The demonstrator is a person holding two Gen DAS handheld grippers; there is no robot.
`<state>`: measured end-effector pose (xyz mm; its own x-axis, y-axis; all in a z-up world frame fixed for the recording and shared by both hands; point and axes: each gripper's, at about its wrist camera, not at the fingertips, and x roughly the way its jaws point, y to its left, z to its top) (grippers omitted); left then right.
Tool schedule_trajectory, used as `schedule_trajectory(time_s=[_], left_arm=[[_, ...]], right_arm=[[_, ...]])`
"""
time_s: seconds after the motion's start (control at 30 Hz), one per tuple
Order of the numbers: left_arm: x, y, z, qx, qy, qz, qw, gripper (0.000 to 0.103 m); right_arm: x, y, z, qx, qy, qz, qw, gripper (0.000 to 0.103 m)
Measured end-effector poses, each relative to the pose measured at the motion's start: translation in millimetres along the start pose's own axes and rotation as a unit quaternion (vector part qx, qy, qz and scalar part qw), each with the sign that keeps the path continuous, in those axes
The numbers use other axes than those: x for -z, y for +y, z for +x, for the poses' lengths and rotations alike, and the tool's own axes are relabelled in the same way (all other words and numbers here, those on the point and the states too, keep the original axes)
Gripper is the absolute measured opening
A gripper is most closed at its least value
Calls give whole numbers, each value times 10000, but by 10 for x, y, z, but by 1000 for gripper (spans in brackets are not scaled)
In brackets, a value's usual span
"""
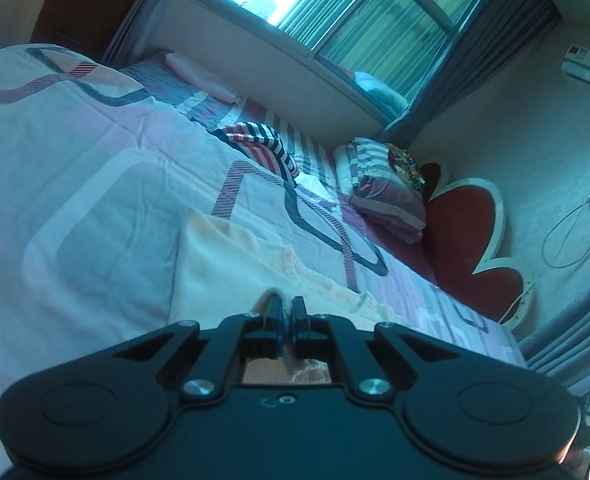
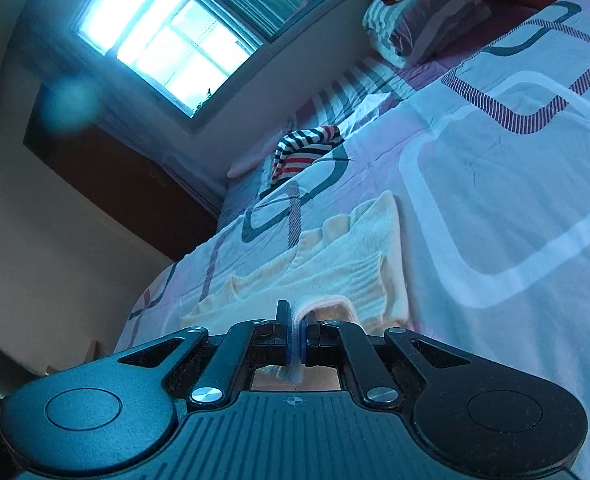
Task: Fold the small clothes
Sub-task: 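Lift the hem with both grippers and fold it toward the collar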
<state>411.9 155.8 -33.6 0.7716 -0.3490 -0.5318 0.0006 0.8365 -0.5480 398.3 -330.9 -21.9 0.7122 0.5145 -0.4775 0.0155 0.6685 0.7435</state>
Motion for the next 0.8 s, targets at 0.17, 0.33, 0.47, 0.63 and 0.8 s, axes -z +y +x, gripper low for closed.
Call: schedule_trajectory(time_s=[0.17, 0.33, 0.47, 0.63, 0.8], left_arm=[[-192, 189, 615, -223, 323, -87, 9992, 2], [-265, 377, 1006, -135, 490, -229, 9984, 7], [-324, 472, 991, -11, -10, -448, 9990, 69], [-394, 424, 1004, -209, 220, 378, 9988, 56], [-313, 220, 1233, -490, 835, 1522, 9836, 50]], right_arm=[[-303, -290, 632, 61, 255, 316, 9992, 3], [-479, -493, 1085, -20, 454, 324, 9984, 4], [-529, -509, 1058, 205, -134, 82, 9997, 64], [-540, -451, 930, 33, -131, -509, 9986, 66], [-422, -274, 1232, 572, 439, -1369, 9880, 46]])
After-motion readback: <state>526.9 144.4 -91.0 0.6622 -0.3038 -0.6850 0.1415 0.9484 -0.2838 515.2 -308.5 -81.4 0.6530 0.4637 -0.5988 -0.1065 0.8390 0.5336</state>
